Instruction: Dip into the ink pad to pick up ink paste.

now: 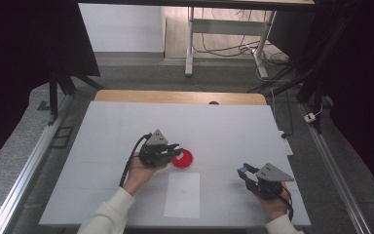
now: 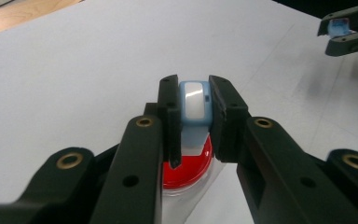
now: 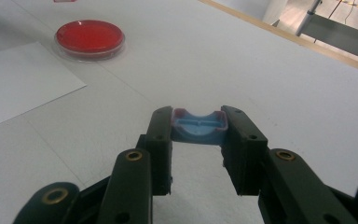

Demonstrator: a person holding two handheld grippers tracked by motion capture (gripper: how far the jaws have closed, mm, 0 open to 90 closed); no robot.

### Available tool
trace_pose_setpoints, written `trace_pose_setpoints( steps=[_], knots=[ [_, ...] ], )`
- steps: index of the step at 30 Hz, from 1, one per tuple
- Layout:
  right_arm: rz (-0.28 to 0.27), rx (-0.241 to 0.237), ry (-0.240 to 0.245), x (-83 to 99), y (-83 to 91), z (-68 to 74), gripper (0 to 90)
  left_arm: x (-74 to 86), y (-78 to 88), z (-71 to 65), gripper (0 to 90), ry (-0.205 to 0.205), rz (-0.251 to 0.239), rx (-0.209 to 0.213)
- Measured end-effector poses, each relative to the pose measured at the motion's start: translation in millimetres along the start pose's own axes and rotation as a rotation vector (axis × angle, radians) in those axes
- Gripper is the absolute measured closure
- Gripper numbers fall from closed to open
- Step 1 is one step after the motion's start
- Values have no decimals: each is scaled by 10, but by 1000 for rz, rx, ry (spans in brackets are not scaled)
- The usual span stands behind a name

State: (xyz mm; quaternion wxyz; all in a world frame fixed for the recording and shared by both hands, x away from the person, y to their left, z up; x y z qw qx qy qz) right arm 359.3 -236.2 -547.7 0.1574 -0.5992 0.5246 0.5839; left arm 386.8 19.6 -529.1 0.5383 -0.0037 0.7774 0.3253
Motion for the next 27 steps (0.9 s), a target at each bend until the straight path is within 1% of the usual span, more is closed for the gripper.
trace_pose_setpoints(
  steps=[6, 10, 22, 27],
  knots=[
    [0, 2, -2, 3, -2, -3, 644, -60, 82, -56, 757, 8, -24, 32],
    [-2, 1, -3, 1, 9, -3, 644, -104, 146, -124, 757, -2, -34, 46],
    [0, 4, -1, 6, 9, -5, 643, -109, 227, -294, 756, -34, -19, 84],
    [5, 5, 0, 17, -2, -9, 643, -91, 255, -339, 757, -49, -8, 97]
  ],
)
Point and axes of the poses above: each handheld gripper's, and its own axes: y roughly backward along the jaws, x roughly out of its underside, z roughly to its left, the point moved 10 cm from there along -y, roughly forward along the jaws, and after that the axes turned 10 degrees about x, right-handed, at the moved point
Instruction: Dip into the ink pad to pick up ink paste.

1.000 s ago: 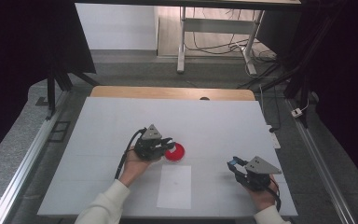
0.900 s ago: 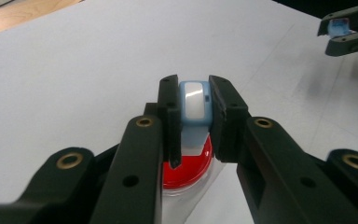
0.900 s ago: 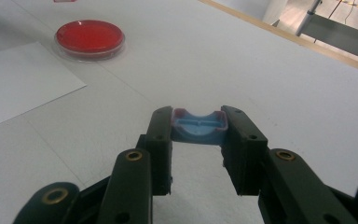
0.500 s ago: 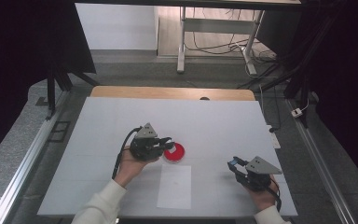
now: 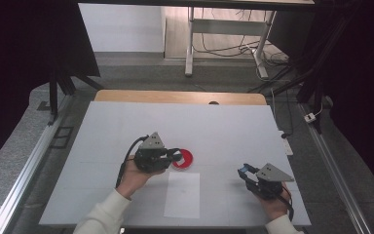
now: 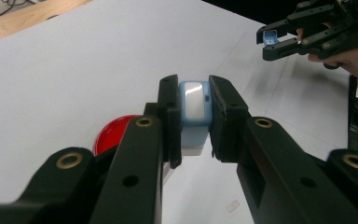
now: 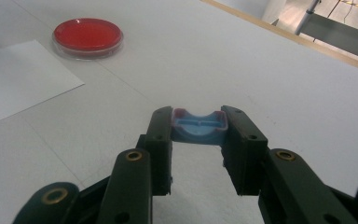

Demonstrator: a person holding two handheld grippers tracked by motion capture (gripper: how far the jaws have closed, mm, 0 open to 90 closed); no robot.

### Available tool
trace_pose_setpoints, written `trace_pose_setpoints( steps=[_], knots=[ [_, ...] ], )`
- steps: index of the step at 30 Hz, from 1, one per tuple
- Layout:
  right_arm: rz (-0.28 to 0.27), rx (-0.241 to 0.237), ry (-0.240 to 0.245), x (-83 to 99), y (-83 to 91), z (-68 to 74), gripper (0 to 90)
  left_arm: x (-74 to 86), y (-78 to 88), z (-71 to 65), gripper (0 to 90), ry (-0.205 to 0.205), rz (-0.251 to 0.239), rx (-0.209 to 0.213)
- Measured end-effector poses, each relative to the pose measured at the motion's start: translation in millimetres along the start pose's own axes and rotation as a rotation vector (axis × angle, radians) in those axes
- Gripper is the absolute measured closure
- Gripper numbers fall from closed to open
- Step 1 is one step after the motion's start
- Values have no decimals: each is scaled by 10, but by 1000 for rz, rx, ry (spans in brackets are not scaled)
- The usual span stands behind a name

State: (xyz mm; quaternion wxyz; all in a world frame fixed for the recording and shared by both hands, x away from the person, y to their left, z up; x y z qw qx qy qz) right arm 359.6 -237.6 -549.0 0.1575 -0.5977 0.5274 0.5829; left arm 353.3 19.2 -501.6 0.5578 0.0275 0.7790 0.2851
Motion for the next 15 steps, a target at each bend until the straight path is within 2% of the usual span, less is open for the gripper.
trace_pose_setpoints(
  steps=[15],
  knots=[
    [-2, 0, -6, 0, 1, -4, 643, 25, -2, -136, 756, -18, 14, 33]
  ],
)
Point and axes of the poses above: each handheld gripper's, and its own axes: y roughly backward along the jaws, x roughly out of its underside, z roughly to its left, the point moved 10 cm from there along -y, roughly forward along the jaws, and after that the axes turned 10 degrees about x, right-handed, at the moved point
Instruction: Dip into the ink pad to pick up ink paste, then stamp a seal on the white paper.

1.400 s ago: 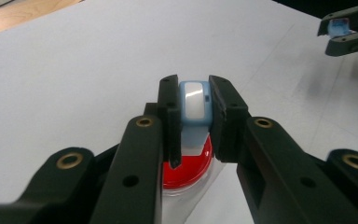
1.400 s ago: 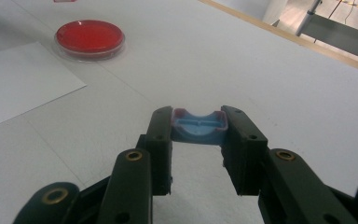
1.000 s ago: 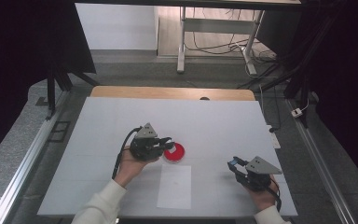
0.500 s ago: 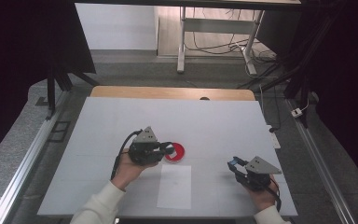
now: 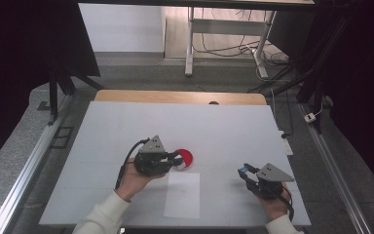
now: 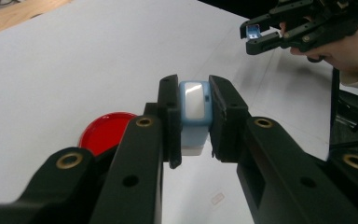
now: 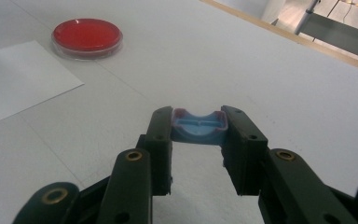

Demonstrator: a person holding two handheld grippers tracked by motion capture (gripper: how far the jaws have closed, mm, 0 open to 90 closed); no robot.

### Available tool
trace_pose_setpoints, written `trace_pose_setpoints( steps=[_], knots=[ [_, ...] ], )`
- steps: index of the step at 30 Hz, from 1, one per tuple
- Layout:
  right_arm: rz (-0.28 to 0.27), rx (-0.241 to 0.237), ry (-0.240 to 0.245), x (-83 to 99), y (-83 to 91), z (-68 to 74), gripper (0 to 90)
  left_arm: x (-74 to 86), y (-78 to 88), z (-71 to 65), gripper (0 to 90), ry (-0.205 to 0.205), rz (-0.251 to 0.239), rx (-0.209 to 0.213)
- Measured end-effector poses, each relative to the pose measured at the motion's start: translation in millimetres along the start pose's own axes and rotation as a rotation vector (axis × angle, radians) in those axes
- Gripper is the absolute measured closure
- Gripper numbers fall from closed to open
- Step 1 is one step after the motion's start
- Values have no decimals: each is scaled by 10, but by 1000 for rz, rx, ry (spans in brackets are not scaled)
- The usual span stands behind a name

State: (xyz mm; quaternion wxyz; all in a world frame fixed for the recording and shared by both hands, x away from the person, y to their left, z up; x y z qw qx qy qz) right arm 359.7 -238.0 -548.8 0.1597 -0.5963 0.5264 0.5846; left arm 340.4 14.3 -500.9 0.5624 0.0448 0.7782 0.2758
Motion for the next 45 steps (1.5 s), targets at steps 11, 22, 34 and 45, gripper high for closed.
trace_pose_setpoints(
  steps=[11, 22, 34, 45],
  knots=[
    [0, 0, 4, -4, 7, -2, 643, 75, -43, -78, 756, -10, 29, 16],
    [-2, 1, 3, -7, 4, -4, 643, 99, -60, -153, 756, -17, 35, 41],
    [0, -4, -1, 2, 0, 1, 643, 144, -101, -243, 756, -26, 51, 62],
    [-2, -4, 0, -2, -1, 4, 643, 221, -144, -289, 756, -29, 73, 70]
  ],
)
Point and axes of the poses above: each handheld gripper's, and its own axes: y roughly backward along the jaws, x roughly out of its underside, z roughly to its left, the point moved 10 cm from there along -y, roughly forward along the jaws, and after that the axes turned 10 degrees about x, right-handed, at the moved point
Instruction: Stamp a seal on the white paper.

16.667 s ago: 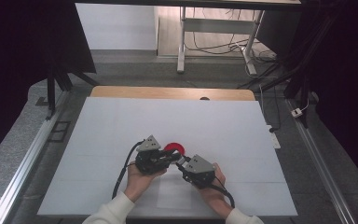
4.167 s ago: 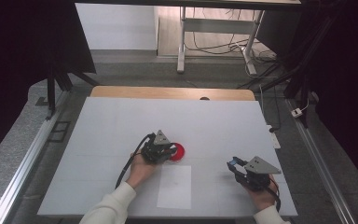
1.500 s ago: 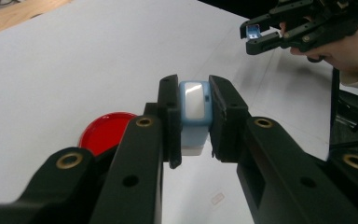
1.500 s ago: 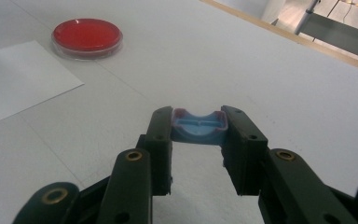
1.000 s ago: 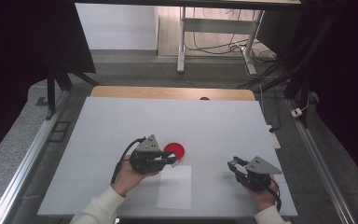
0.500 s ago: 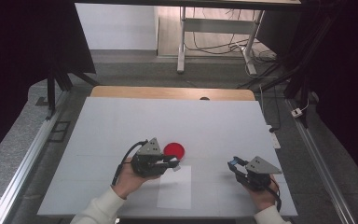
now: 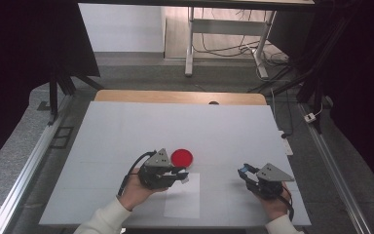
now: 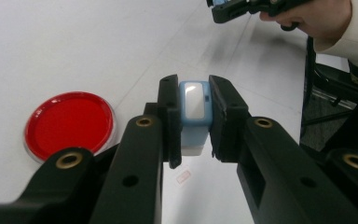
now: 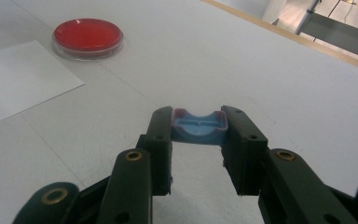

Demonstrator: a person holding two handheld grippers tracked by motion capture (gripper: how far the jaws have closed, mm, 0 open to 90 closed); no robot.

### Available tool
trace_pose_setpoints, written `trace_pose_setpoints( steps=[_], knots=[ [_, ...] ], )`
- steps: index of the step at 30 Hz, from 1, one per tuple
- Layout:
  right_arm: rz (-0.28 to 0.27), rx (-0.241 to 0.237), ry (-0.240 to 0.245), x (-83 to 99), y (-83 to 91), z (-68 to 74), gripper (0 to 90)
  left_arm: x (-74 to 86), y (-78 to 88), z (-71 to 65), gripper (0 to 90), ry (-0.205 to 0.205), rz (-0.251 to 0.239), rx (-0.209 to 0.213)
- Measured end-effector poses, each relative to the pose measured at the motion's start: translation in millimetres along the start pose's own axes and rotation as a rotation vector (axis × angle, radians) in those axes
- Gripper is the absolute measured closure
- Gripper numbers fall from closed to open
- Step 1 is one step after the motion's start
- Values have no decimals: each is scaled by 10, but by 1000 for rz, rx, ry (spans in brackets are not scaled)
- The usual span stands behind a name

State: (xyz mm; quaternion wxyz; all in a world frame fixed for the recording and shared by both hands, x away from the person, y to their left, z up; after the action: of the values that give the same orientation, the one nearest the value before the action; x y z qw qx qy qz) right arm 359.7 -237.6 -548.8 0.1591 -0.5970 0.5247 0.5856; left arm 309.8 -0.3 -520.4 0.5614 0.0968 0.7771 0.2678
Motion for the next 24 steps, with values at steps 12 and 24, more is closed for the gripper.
trace_pose_setpoints(
  steps=[12, 24],
  knots=[
    [3, 1, 5, 6, 2, -3, 643, 115, -83, -23, 755, -8, 23, -8],
    [5, 1, 6, 12, -4, 0, 643, 220, -176, 23, 756, -11, 51, -26]
  ],
)
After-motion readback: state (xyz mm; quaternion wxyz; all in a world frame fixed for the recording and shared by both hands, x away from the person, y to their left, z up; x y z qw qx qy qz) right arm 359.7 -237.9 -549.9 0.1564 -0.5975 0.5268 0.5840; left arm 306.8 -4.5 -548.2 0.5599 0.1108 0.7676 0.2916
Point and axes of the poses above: each handheld gripper's, and its own axes: y roughly backward along the jaws, x roughly out of its underside, z roughly to its left, the point moved 10 cm from there along -y, roughly forward along the jaws, and after that the axes turned 10 degrees about x, right-handed, at the moved point
